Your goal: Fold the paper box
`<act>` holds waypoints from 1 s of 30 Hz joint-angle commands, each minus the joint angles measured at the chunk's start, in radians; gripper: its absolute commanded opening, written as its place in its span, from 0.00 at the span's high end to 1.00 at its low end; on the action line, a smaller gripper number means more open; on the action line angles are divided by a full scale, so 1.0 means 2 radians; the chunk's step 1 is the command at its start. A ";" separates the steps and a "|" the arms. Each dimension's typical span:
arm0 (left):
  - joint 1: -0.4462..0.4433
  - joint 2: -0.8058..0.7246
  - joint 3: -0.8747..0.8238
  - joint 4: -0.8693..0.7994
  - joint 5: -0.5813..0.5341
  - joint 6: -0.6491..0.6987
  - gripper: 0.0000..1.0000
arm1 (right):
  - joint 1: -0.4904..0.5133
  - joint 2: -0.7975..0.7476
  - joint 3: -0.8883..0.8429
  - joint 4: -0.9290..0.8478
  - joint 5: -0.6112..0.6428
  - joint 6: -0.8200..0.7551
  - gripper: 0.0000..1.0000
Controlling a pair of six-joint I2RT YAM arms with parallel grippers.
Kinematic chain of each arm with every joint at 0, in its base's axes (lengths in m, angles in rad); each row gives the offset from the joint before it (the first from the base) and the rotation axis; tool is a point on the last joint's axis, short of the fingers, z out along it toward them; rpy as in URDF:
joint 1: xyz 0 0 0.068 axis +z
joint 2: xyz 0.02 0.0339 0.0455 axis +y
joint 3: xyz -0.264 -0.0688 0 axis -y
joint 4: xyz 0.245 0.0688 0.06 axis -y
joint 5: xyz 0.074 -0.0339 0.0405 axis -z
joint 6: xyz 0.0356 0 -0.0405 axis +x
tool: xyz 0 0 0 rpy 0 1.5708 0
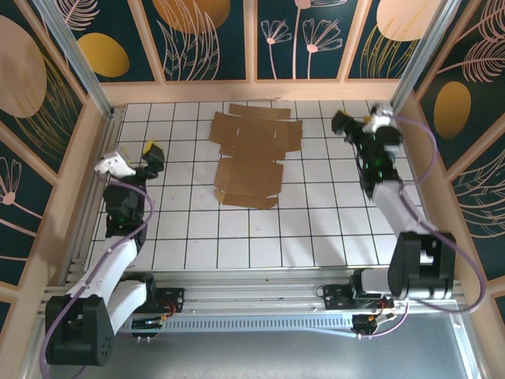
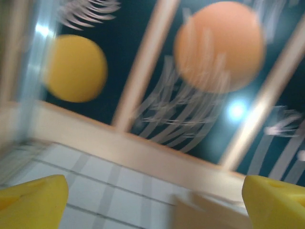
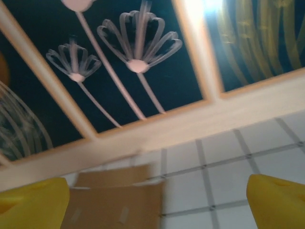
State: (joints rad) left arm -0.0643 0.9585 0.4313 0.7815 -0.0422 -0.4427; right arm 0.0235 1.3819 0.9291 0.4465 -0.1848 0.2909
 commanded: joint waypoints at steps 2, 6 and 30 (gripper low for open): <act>-0.081 0.043 0.095 -0.203 0.117 -0.094 0.11 | 0.024 0.160 0.162 -0.253 -0.103 0.012 0.04; -0.134 0.089 0.130 -0.247 0.141 -0.124 0.14 | 0.025 0.297 0.312 -0.318 -0.145 0.016 0.05; -0.218 0.465 0.408 -0.387 0.092 -0.142 0.33 | 0.063 0.594 0.599 -0.369 -0.155 0.047 0.42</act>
State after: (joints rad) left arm -0.4961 1.8702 1.1873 0.0654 0.1833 -0.7055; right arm 0.1200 2.5633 2.1376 -0.2756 -0.4732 0.3988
